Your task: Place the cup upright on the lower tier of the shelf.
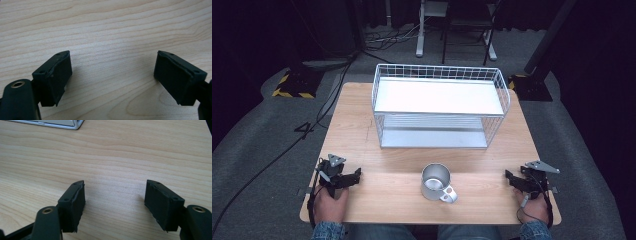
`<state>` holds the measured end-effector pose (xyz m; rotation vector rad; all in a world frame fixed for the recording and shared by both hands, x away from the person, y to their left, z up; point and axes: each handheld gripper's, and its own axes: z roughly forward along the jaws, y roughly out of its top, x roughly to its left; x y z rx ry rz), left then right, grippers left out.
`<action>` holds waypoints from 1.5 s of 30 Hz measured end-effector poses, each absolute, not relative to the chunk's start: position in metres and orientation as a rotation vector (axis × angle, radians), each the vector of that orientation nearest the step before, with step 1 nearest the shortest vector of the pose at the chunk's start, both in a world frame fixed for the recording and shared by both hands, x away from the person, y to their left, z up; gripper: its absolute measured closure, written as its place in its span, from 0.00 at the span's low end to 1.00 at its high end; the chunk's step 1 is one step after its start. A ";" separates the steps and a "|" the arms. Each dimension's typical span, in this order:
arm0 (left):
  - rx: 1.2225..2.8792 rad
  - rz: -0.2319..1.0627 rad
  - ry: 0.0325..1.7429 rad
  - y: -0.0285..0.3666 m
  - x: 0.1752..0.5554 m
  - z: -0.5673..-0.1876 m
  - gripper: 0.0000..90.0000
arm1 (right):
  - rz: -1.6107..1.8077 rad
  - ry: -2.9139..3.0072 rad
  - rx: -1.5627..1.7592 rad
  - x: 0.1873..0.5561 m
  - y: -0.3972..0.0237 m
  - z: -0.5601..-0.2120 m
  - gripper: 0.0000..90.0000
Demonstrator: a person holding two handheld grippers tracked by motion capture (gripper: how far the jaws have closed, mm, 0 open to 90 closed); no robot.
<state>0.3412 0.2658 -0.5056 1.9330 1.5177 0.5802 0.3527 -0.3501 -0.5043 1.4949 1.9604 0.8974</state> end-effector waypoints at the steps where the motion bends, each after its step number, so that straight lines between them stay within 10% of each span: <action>1: 1.932 0.580 1.519 0.266 0.341 -0.506 0.17 | 0.896 1.958 1.497 0.353 -0.350 -0.504 0.37; 45: 1.933 0.579 1.517 0.266 0.341 -0.506 0.17 | 1.028 1.966 1.556 0.316 -0.347 -0.459 0.49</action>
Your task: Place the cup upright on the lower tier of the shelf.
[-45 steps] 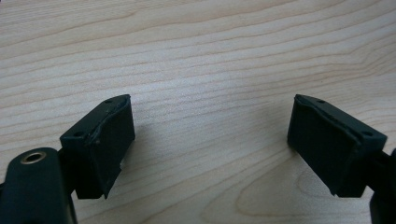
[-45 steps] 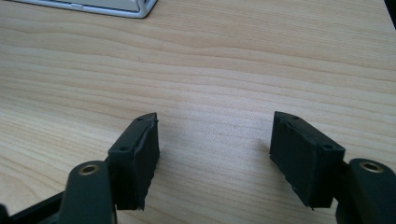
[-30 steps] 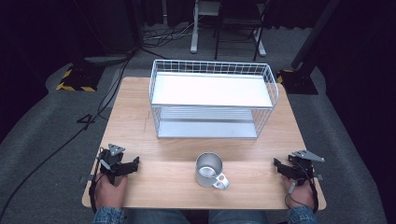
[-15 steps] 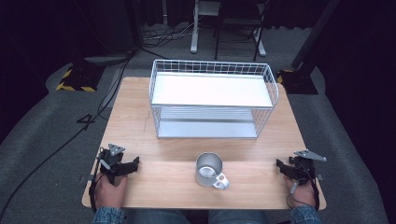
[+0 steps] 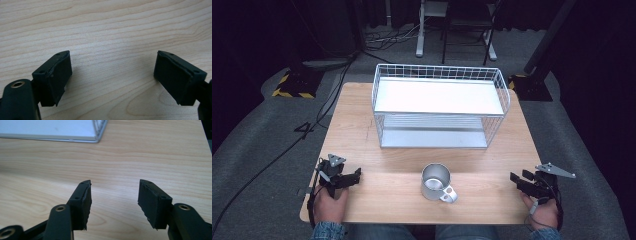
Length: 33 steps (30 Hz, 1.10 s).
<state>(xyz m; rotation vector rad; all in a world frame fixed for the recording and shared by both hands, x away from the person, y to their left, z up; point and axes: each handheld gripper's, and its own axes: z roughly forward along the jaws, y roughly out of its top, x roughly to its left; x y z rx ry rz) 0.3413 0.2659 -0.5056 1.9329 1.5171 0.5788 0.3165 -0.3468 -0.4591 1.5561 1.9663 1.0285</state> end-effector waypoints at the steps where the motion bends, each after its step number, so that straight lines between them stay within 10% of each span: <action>1: 1.933 0.579 1.517 0.266 0.341 -0.506 0.17 | 1.039 1.982 1.517 0.309 -0.344 -0.452 0.49; 33: 1.933 0.579 1.517 0.266 0.341 -0.506 0.17 | 1.244 2.223 1.164 0.268 -0.259 -0.406 0.52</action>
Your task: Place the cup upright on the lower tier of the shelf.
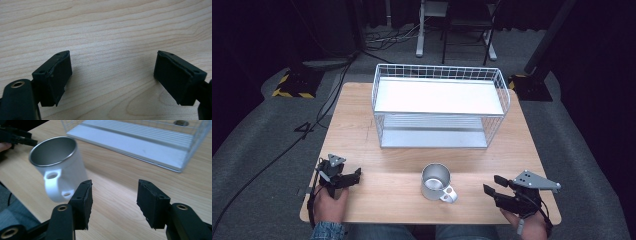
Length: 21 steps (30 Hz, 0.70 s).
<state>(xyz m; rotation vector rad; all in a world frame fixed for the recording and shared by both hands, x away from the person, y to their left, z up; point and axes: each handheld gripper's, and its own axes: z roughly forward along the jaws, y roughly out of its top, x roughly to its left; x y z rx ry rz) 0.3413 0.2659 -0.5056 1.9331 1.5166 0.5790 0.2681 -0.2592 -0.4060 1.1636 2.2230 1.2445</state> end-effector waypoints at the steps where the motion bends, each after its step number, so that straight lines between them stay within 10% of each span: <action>1: 1.933 0.579 1.517 0.266 0.341 -0.506 0.17 | 1.247 2.234 1.150 0.267 -0.256 -0.406 0.52; 21: 1.933 0.579 1.516 0.266 0.341 -0.506 0.17 | 1.343 2.385 1.030 0.258 -0.204 -0.413 0.52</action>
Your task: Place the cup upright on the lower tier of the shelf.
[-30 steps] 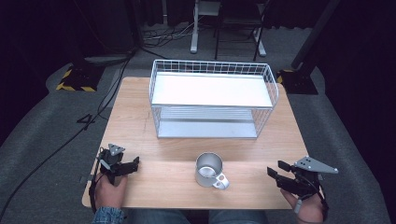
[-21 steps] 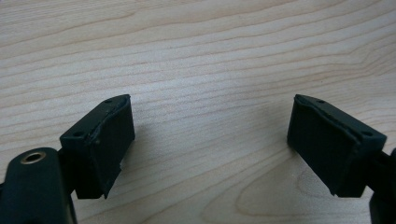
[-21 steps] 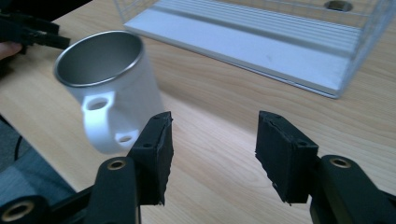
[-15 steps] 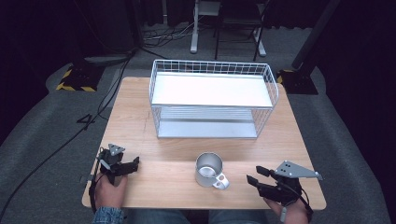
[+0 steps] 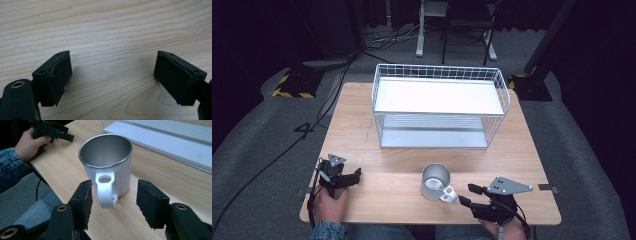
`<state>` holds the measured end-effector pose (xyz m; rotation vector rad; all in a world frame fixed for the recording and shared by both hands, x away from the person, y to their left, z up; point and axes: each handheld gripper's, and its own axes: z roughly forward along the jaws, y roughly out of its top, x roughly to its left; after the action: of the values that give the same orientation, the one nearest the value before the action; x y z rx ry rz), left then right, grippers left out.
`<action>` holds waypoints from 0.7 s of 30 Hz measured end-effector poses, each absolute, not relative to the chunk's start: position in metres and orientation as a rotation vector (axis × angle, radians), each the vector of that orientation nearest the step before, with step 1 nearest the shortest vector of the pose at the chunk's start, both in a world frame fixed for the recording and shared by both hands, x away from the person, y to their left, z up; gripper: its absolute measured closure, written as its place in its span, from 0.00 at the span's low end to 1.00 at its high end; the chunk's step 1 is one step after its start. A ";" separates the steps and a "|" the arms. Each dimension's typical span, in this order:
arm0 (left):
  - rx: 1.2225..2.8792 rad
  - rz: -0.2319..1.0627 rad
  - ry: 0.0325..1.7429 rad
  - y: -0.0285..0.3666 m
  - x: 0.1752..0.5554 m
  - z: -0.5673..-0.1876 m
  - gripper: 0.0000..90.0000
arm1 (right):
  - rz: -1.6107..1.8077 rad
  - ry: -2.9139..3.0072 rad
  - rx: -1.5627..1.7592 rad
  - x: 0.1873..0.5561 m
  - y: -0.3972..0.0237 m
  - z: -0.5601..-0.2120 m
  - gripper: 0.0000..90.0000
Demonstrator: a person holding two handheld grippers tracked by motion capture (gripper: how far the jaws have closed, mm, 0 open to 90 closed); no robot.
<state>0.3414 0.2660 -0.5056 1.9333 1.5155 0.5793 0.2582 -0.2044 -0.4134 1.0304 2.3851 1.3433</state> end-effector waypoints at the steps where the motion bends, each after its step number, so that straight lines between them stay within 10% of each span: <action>1: 1.933 0.579 1.517 0.266 0.341 -0.506 0.17 | 1.344 2.395 1.029 0.259 -0.202 -0.415 0.52; 21: 1.933 0.579 1.516 0.266 0.341 -0.506 0.17 | 1.246 2.479 1.061 0.271 -0.173 -0.442 0.62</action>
<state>0.3414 0.2660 -0.5056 1.9333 1.5157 0.5791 0.2713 -0.1732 -0.4422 1.0608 2.4791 1.2460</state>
